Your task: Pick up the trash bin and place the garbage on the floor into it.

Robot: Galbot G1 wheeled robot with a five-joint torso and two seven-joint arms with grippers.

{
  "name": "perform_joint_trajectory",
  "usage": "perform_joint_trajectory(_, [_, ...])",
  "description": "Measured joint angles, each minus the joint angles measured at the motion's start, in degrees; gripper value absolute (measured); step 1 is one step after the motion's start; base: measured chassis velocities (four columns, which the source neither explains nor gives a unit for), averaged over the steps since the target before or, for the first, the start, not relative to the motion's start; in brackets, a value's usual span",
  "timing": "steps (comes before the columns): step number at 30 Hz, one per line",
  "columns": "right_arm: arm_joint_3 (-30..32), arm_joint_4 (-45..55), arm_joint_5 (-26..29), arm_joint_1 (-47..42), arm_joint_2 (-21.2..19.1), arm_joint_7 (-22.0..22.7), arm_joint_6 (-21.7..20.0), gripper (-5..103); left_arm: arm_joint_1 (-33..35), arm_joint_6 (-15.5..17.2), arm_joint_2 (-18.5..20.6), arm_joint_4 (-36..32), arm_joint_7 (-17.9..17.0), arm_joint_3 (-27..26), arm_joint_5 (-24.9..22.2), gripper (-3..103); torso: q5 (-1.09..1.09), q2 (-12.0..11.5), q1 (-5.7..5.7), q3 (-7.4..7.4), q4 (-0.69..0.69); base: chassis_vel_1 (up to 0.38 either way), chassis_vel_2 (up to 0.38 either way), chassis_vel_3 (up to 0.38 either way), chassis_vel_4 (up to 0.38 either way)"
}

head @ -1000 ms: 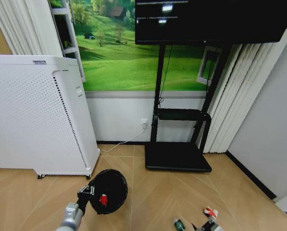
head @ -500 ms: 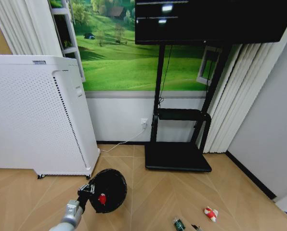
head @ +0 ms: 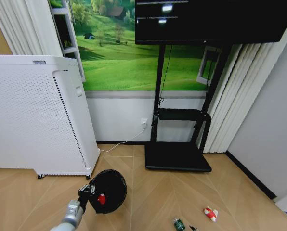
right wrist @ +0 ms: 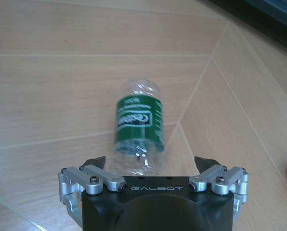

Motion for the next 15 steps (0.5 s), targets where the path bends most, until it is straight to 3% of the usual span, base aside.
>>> perform_joint_trajectory(13, [-0.6, -3.9, 0.7, 2.1, 1.2, -0.1, -0.6, 103, -0.8, -0.2, -0.1, 0.9, -0.1, 0.6, 0.2, 6, -0.06, 0.0, 0.0, 0.0, -0.01, 0.0, 0.0, 0.0, 0.0])
perform_joint_trajectory(14, [-0.8, -4.6, 0.4, 2.5, 1.5, -1.0, -0.2, 95, -0.8, -0.3, -0.1, 1.0, -0.1, 0.6, 0.2, 6, -0.09, 0.0, -0.01, -0.01, -0.02, 0.0, 0.0, 0.0, 0.0])
perform_joint_trajectory(15, [-0.8, -4.6, 0.4, 2.5, 1.5, -1.0, -0.2, 95, -0.8, -0.3, -0.1, 1.0, -0.1, 0.6, 0.2, 6, -0.09, 0.0, -0.01, -0.01, -0.02, 0.0, 0.0, 0.0, 0.0])
